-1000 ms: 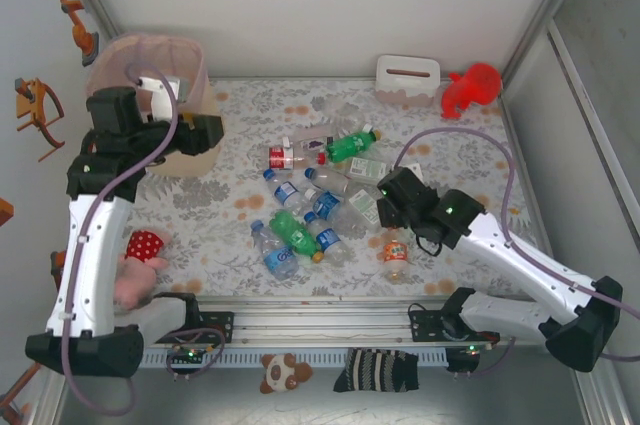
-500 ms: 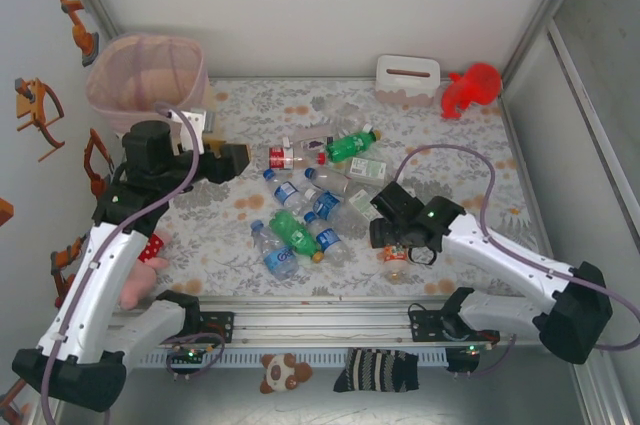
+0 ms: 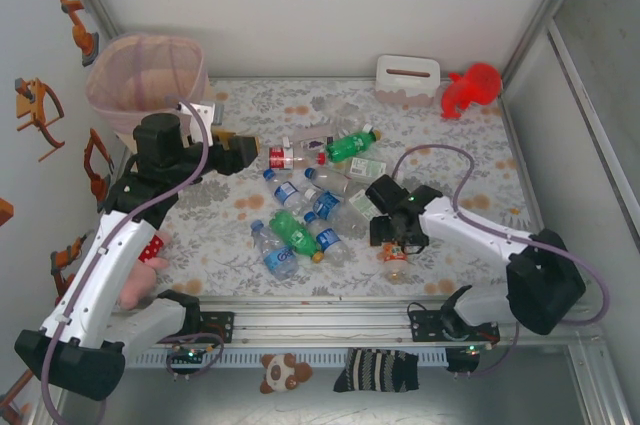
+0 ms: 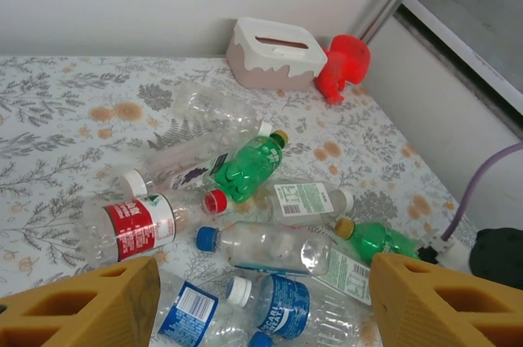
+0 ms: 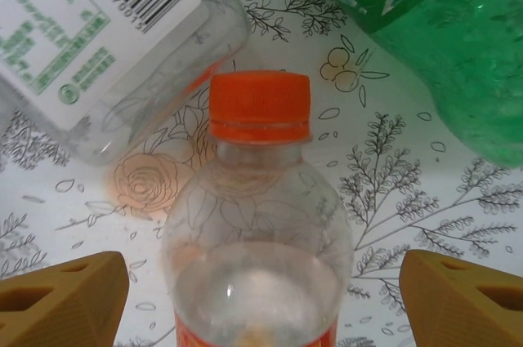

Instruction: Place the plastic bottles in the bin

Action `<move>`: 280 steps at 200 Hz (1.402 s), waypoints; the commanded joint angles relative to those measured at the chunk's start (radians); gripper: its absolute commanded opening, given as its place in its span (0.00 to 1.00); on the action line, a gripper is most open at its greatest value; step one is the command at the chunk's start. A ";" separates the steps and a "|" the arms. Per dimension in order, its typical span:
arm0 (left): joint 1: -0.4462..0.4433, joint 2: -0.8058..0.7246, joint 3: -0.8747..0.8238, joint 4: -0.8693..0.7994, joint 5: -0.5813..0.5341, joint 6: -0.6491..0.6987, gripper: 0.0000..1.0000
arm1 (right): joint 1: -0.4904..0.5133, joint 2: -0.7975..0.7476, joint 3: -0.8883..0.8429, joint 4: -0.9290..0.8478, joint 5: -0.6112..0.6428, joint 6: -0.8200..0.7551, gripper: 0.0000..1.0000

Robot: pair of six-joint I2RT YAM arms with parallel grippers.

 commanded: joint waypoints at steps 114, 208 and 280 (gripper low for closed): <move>-0.009 0.031 0.003 0.051 0.043 0.032 0.68 | -0.023 0.073 -0.029 0.050 0.002 0.008 0.60; -0.075 0.055 0.002 0.167 0.108 0.012 0.66 | -0.023 -0.225 0.110 0.001 0.044 -0.118 0.59; -0.186 0.049 -0.088 0.336 0.169 0.001 0.68 | -0.023 -0.367 0.195 0.370 -0.165 -0.356 0.59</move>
